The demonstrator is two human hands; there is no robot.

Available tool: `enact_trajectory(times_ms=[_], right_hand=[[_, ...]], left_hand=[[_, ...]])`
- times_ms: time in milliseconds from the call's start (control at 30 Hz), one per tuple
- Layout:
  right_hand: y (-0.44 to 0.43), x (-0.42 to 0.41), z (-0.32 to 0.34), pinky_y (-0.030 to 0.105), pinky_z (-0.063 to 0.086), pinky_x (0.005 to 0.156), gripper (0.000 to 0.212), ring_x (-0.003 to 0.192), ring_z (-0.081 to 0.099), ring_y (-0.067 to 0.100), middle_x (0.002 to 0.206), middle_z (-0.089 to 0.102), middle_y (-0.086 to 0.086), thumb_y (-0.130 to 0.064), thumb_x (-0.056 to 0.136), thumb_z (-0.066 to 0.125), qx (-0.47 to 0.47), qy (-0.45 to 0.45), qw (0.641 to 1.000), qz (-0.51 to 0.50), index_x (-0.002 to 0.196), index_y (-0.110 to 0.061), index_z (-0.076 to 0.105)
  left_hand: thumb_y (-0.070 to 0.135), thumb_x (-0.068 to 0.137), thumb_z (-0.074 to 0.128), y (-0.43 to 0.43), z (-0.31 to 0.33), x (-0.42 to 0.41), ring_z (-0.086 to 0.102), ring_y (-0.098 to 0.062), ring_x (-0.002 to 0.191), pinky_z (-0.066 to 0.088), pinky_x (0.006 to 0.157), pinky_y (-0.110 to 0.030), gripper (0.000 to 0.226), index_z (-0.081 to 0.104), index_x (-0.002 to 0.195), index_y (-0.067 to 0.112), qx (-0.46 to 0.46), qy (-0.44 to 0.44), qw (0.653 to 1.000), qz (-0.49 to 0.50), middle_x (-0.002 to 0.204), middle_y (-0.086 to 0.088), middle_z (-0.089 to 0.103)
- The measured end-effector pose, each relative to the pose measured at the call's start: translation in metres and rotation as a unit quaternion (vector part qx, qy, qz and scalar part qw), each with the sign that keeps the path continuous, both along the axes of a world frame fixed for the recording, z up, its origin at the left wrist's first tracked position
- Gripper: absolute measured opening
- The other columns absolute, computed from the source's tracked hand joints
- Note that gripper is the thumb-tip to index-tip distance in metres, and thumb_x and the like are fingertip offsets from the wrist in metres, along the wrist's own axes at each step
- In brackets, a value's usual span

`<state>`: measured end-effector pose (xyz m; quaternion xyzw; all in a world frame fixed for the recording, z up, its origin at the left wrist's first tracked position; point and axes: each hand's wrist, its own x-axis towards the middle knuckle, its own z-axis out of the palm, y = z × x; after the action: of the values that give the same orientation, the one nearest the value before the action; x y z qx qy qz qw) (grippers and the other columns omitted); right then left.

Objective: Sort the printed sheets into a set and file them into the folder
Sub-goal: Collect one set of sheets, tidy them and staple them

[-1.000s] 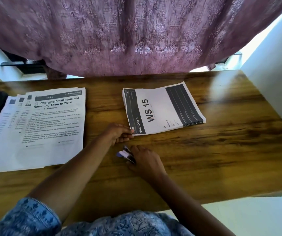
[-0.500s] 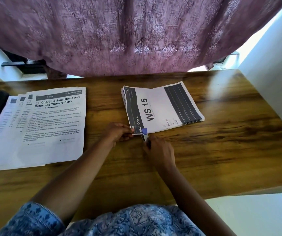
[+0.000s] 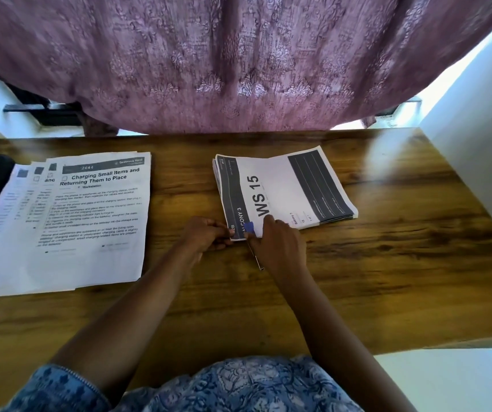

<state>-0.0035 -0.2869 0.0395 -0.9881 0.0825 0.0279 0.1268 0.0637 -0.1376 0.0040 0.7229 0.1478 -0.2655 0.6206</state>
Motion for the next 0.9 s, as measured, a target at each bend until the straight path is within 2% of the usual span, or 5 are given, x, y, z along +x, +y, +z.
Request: enact_trajectory(times_ms=[200,667,733,800,900], right_hand=[[0.003,0.011,-0.008,0.027,0.045,0.068,0.021,0.092,0.063,0.02,0.102,0.067,0.006,-0.028,0.095,0.054,-0.006,0.045,0.999,-0.002,0.106,-0.012,0.061],[0.008,0.006,-0.003,0.026,0.045,0.068,0.027,0.095,0.063,0.019,0.108,0.065,0.005,-0.033,0.099,0.047,-0.037,0.051,0.998,0.01,0.112,-0.012,0.057],[0.01,0.007,0.006,0.029,0.046,0.073,0.049,0.106,0.057,0.021,0.117,0.056,0.007,-0.052,0.096,0.038,-0.031,-0.004,0.999,-0.026,0.122,-0.011,0.049],[0.011,0.02,0.006,0.041,0.043,0.095,0.067,0.129,0.041,0.027,0.142,0.04,0.012,-0.06,0.095,0.029,-0.016,-0.08,0.996,-0.032,0.141,-0.012,0.033],[0.018,0.056,-0.012,0.054,0.009,0.115,0.073,0.147,0.005,0.026,0.16,0.008,0.01,-0.06,0.095,0.019,-0.013,-0.1,0.995,0.013,0.152,-0.016,0.011]], left_hand=[[0.003,0.08,0.073,0.002,0.003,0.002,0.067,-0.008,0.052,0.055,0.05,-0.018,0.006,0.067,0.079,0.004,-0.009,0.015,1.0,0.002,0.061,-0.001,0.071],[0.004,0.08,0.073,-0.001,-0.002,0.003,0.067,-0.009,0.053,0.056,0.053,-0.02,0.006,0.067,0.079,0.005,-0.001,0.023,1.0,0.004,0.061,-0.003,0.071],[0.003,0.08,0.073,-0.001,-0.002,0.002,0.067,-0.01,0.052,0.057,0.053,-0.02,0.006,0.067,0.079,0.004,-0.007,0.028,1.0,0.008,0.061,-0.003,0.071],[0.003,0.081,0.073,-0.002,-0.001,0.003,0.067,-0.01,0.052,0.056,0.053,-0.02,0.005,0.068,0.08,0.003,-0.011,0.03,0.999,0.005,0.06,-0.003,0.07],[0.002,0.081,0.072,-0.002,-0.001,0.004,0.067,-0.01,0.053,0.056,0.052,-0.02,0.005,0.068,0.083,0.001,-0.012,0.038,0.999,0.005,0.065,-0.006,0.071]])
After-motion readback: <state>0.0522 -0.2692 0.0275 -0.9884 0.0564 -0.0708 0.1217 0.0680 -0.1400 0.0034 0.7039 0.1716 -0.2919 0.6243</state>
